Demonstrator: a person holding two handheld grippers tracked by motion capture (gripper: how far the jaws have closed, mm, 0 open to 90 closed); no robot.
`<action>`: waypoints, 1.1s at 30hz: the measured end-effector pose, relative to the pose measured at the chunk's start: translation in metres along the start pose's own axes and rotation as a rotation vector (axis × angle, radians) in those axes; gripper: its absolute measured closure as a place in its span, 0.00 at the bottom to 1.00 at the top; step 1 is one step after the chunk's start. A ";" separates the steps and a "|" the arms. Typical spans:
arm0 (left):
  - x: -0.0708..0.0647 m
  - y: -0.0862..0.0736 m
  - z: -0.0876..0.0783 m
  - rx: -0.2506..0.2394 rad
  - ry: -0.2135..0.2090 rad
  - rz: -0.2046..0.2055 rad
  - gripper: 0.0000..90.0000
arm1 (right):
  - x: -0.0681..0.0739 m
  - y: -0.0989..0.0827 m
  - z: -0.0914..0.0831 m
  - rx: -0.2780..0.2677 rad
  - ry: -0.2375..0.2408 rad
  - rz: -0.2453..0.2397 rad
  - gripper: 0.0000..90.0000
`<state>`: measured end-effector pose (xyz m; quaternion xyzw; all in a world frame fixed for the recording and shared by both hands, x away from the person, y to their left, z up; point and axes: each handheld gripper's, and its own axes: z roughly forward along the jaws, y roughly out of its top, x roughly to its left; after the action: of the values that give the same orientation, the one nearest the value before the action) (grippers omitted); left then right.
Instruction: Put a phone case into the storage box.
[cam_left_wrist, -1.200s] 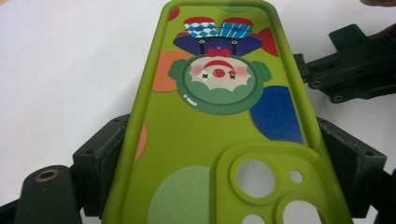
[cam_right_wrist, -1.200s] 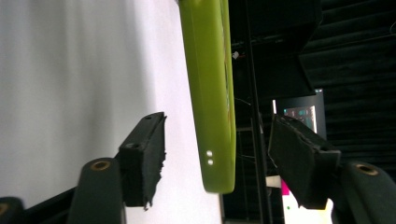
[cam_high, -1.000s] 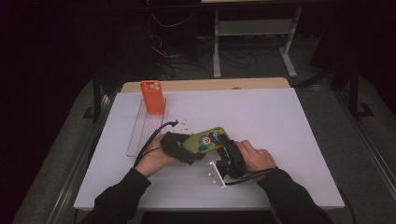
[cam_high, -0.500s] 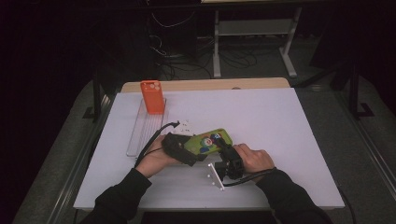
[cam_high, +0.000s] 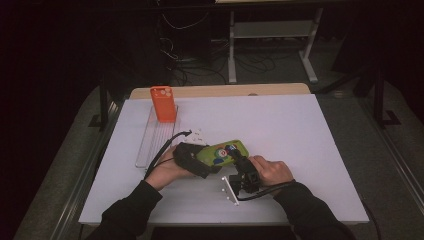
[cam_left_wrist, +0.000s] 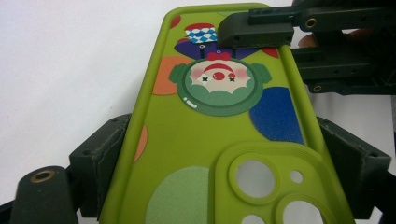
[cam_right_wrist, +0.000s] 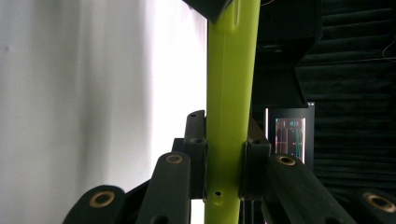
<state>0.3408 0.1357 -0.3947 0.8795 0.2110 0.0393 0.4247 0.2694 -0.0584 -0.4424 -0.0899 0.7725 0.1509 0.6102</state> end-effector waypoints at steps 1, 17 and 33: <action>0.001 0.000 0.000 -0.001 -0.004 -0.001 0.14 | -0.002 0.000 0.000 0.002 -0.002 -0.015 0.84; 0.006 -0.001 -0.011 -0.071 -0.008 -0.008 0.00 | -0.009 -0.008 0.002 0.038 0.026 0.138 0.84; 0.011 0.000 -0.016 -0.115 0.029 -0.005 0.00 | -0.031 -0.023 0.005 0.063 0.179 0.543 0.84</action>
<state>0.3469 0.1516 -0.3856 0.8526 0.2167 0.0633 0.4713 0.2889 -0.0794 -0.4159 0.1263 0.8233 0.2762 0.4795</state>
